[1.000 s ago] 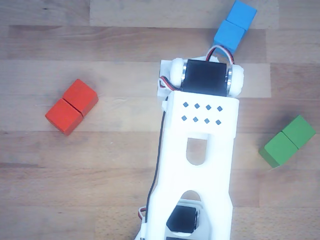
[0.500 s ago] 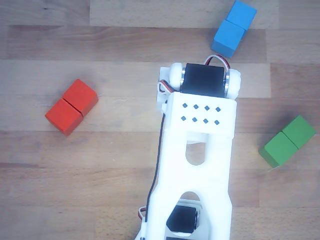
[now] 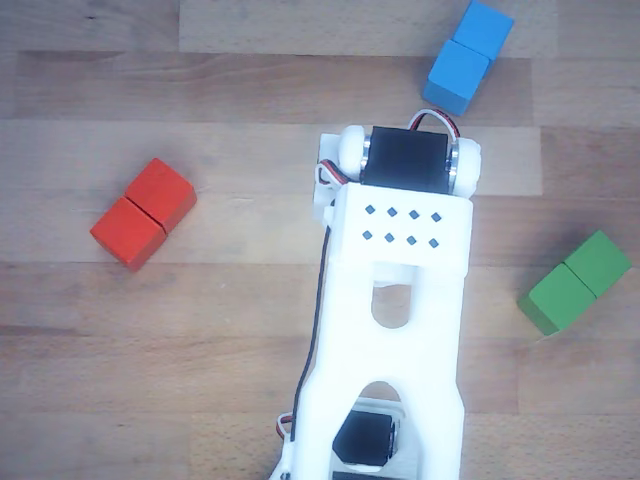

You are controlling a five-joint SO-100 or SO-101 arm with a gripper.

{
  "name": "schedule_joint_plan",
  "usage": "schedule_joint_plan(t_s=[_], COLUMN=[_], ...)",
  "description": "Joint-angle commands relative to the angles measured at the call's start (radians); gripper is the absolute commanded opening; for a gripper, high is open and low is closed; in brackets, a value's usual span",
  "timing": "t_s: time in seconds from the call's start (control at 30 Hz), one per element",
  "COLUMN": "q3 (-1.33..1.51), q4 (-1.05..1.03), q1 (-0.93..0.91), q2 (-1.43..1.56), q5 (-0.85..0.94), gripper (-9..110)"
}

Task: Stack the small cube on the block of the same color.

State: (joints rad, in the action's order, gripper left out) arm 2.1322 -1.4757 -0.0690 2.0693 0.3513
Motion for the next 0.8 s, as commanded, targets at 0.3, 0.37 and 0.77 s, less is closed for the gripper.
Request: schedule_joint_plan(t_s=[0.3, 0.37, 0.77], q3=[0.040, 0.072, 0.127], q4=[0.071, 0.103, 0.172], q1=[0.002, 0.002, -0.005], q2=[0.003, 0.003, -0.005], q5=[-0.040, -0.046, -0.051], gripper=[23, 25, 38])
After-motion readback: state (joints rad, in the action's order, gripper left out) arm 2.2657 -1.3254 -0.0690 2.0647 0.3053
